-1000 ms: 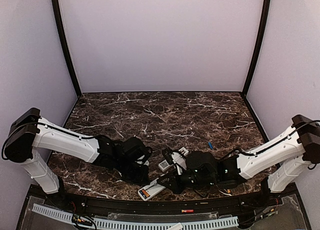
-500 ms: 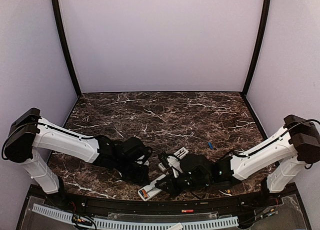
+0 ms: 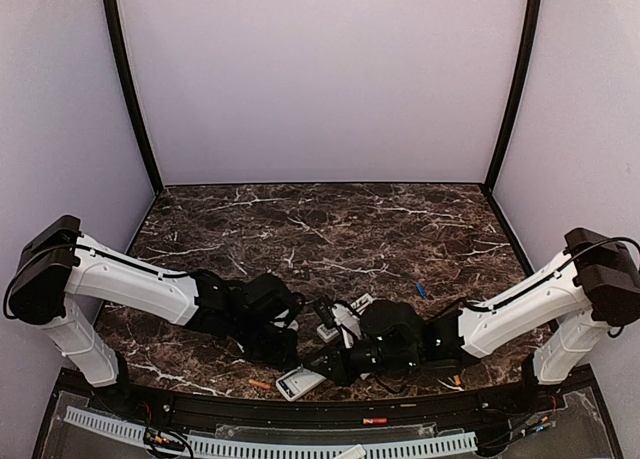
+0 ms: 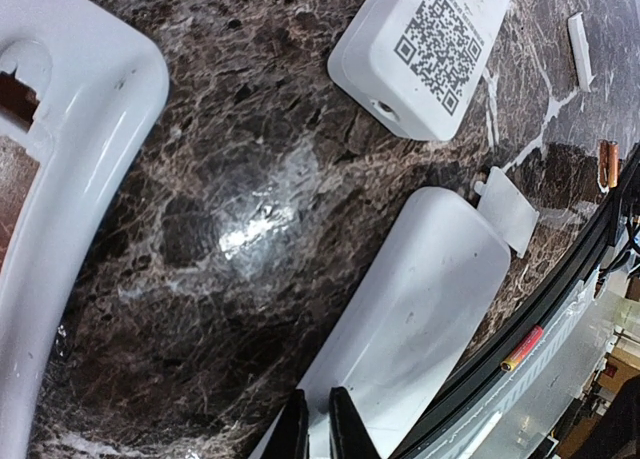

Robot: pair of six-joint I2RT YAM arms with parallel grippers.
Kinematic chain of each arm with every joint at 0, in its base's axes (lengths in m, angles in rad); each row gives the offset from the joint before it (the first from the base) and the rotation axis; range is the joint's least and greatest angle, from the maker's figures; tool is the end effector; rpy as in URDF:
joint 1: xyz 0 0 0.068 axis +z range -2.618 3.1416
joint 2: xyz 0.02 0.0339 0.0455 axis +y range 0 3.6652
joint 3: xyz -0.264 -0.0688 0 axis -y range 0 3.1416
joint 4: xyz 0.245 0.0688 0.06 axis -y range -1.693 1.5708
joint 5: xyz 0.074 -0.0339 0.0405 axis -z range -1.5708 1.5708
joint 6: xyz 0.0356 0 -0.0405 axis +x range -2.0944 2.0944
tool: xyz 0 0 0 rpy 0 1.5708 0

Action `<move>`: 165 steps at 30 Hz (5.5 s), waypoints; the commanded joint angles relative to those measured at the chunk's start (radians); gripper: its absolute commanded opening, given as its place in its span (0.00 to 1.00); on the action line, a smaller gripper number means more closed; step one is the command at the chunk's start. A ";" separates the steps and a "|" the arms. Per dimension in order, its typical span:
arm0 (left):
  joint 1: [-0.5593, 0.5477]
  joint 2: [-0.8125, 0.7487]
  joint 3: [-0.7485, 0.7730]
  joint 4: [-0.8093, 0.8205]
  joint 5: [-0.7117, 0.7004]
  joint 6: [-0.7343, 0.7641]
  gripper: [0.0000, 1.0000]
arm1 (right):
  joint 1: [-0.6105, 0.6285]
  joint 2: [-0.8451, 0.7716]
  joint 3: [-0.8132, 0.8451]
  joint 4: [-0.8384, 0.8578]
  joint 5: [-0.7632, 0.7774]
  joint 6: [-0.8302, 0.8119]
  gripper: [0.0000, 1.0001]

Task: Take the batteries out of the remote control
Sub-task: Remove the battery from the remote control without the battery cover, then place the screwdriver at the center of the board.

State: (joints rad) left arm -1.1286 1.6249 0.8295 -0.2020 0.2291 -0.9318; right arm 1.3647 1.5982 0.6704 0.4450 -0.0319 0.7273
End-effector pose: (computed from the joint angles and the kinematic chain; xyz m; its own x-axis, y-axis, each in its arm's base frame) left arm 0.1243 -0.2815 0.1529 -0.9632 0.2077 -0.1704 0.2678 0.7916 -0.5492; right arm 0.0642 0.3127 0.1664 -0.7253 -0.2219 -0.6517 -0.6719 0.4343 0.5999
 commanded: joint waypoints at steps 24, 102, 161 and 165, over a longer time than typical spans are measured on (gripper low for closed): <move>-0.008 0.026 -0.035 -0.048 0.019 0.002 0.09 | -0.005 -0.076 -0.024 -0.147 0.019 -0.033 0.00; 0.003 -0.090 0.037 -0.155 -0.101 0.057 0.32 | -0.151 -0.261 -0.133 -0.084 -0.122 0.046 0.00; 0.869 -0.675 0.037 -0.357 -0.246 0.530 0.90 | -0.622 -0.245 0.148 -0.942 0.102 -0.164 0.90; 0.869 -0.676 0.039 -0.352 -0.240 0.528 0.90 | -0.621 -0.233 0.177 -0.995 0.162 -0.189 0.99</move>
State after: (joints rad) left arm -0.2646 0.9665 0.8791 -0.5617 -0.0093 -0.4007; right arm 0.7467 1.3594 0.8017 -0.4763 0.0288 0.5781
